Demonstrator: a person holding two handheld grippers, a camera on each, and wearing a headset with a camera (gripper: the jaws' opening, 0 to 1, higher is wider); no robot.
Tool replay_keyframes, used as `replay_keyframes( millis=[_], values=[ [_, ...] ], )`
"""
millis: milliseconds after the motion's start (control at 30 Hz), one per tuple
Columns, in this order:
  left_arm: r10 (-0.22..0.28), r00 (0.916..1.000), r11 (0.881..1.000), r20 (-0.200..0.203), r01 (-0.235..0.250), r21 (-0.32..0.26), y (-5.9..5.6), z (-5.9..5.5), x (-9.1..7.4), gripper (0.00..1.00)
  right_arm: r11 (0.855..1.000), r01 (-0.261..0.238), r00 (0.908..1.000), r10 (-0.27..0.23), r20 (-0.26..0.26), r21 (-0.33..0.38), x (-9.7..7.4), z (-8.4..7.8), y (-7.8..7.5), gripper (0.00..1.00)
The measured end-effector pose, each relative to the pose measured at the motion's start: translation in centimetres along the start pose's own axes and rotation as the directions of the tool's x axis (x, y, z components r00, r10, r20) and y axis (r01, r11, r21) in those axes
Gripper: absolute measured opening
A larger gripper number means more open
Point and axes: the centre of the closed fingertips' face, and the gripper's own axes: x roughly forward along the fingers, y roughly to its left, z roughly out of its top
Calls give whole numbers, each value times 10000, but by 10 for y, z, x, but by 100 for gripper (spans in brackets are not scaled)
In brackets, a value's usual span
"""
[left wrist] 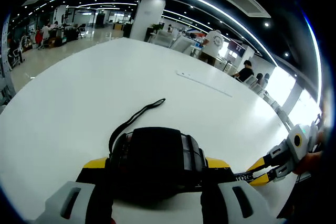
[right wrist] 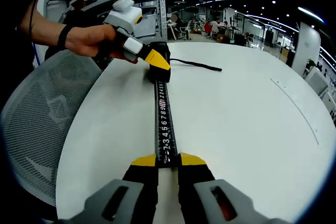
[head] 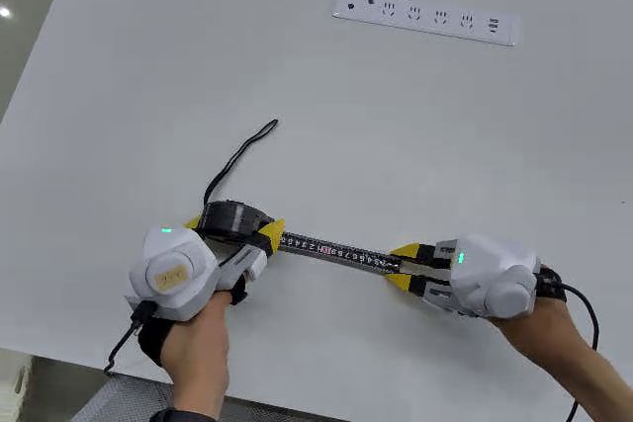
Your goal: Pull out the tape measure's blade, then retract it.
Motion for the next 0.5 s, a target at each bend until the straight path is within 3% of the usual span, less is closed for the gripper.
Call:
replay_keyframes(
  millis=[133, 167, 500],
  values=[
    [154, 9998, 9999, 98, -154, -4, 0, 2, 0, 65, 9998, 19, 9999, -21, -100, -178, 1, 4, -3, 12],
    [212, 9997, 9998, 121, -211, -16, 1, 2, 0, 65, 9996, 279, 9995, -280, -151, -40, 0, 2, -7, 12],
    [185, 9998, 9995, 90, -182, -275, 3, 1, -3, 65, 9994, 81, 9998, -87, -155, -348, 11, 9, -8, 12]
  ],
)
